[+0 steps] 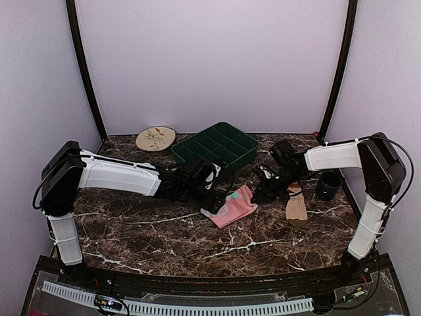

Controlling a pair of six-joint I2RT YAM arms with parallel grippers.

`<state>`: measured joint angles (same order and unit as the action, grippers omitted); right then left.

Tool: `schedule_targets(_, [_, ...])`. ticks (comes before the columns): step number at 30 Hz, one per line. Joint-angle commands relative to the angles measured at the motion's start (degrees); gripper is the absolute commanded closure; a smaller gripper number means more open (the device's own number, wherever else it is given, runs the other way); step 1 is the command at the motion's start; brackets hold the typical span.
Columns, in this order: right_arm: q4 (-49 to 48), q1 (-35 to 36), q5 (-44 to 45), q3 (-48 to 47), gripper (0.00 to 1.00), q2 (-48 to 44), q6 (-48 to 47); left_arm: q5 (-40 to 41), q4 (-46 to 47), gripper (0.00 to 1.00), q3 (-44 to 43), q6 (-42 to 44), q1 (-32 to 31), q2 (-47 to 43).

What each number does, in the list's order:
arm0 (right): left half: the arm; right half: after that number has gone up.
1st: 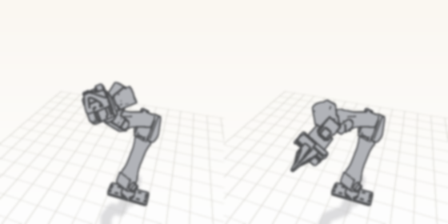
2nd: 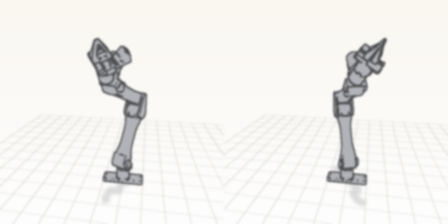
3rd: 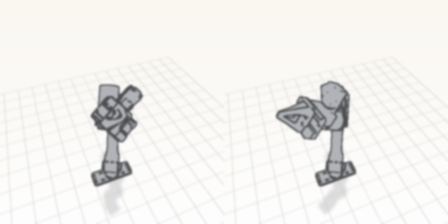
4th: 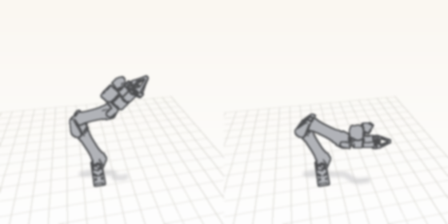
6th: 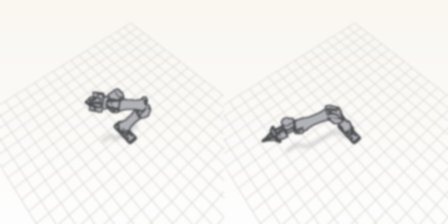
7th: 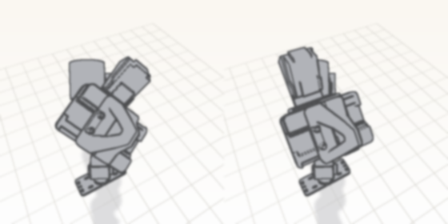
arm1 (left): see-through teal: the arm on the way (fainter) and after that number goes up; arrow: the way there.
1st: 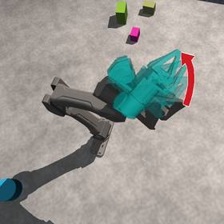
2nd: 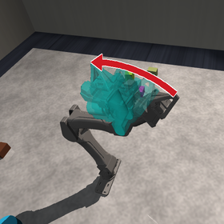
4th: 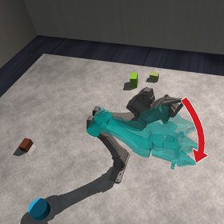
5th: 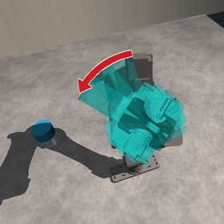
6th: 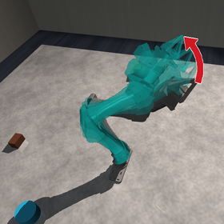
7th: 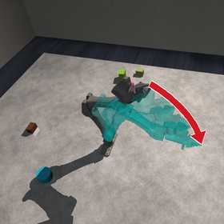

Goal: Roll the socks
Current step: Fold the sock at the center of the board.

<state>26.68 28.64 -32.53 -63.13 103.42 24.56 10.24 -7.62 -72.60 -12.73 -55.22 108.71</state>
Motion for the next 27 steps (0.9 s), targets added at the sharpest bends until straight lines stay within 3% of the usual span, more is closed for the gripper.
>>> schedule_targets(1, [0.47,-0.34,1.14,0.06,1.00,-0.75,0.80,1.86,2.38,0.02,0.76,-0.97,0.85,0.02])
schedule_targets(11, [-0.17,-0.37,2.74,1.62,0.96,-0.45,2.47,-1.06,0.92,0.02,2.55,-2.44,1.39,2.66])
schedule_targets(21, [2.72,-0.34,11.18,-1.00,0.76,-2.45,1.20,-1.56,-0.47,0.02,4.26,-3.15,1.52,3.79])
schedule_targets(27, [4.43,1.30,19.71,-4.69,0.69,-7.26,-0.44,-1.40,-1.57,0.02,4.33,-4.59,1.52,3.30])
